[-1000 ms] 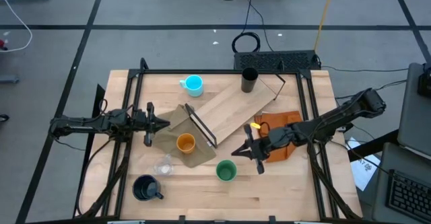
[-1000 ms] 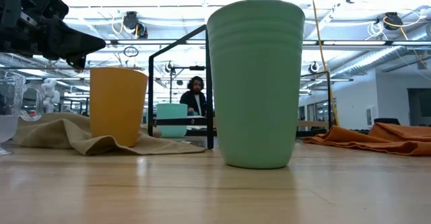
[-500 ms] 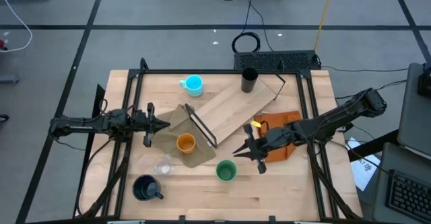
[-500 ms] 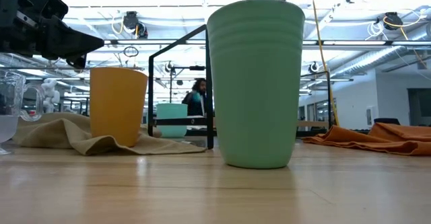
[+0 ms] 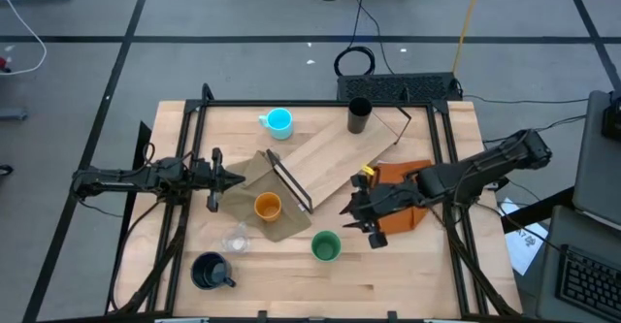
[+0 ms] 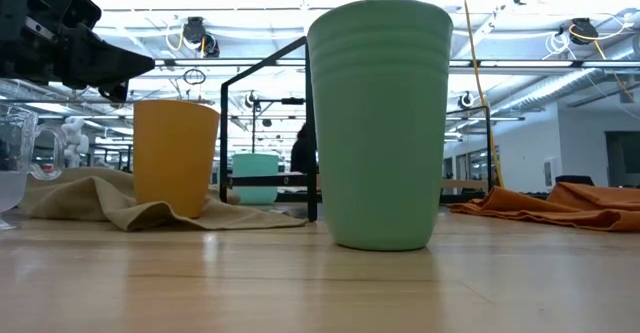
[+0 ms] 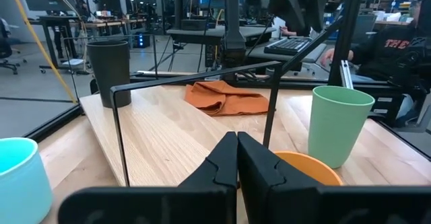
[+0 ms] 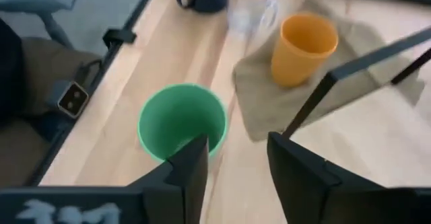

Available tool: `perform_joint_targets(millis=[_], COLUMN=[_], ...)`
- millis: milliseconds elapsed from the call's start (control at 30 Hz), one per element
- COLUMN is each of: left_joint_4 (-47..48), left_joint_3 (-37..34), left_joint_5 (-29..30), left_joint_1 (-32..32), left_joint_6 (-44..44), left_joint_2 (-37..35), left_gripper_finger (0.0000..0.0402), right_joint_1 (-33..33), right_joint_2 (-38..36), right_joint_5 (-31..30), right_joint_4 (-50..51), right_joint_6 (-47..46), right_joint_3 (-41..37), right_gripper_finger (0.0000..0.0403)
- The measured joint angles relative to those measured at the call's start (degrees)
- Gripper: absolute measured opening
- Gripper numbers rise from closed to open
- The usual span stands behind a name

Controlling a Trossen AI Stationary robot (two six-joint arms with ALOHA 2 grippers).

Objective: Stack small to large cups/mugs on shelf
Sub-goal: Put the green cup on the shelf

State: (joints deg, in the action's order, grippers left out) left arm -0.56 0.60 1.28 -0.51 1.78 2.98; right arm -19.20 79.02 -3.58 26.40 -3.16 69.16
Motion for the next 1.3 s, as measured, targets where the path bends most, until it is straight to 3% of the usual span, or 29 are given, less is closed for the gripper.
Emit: perform_joint_targets(millis=[167, 367, 633, 1300], left_joint_4=[0.02, 0.05, 0.07, 0.13], left_joint_3=[0.0, 0.0, 0.0, 0.0], left_joint_5=[0.24, 0.25, 0.24, 0.26], left_joint_1=[0.01, 0.01, 0.0, 0.01], left_joint_6=[0.0, 0.0, 0.0, -0.55], left_joint_2=[0.01, 0.02, 0.02, 1.15], left_gripper_finger=[0.001, 0.001, 0.001, 0.001], right_joint_1=[0.11, 0.95, 4.52, 4.98], right_joint_2=[5.01, 8.02, 8.0, 12.57], right_joint_5=[5.48, 5.34, 5.45, 11.41], right_joint_4=[2.72, 5.57, 6.1, 4.93], right_joint_6=[-0.66, -2.77, -12.67, -17.33], right_joint_3=[2.57, 4.48, 4.84, 4.84], right_gripper_finger=[0.0155, 0.0155, 0.0155, 0.0155])
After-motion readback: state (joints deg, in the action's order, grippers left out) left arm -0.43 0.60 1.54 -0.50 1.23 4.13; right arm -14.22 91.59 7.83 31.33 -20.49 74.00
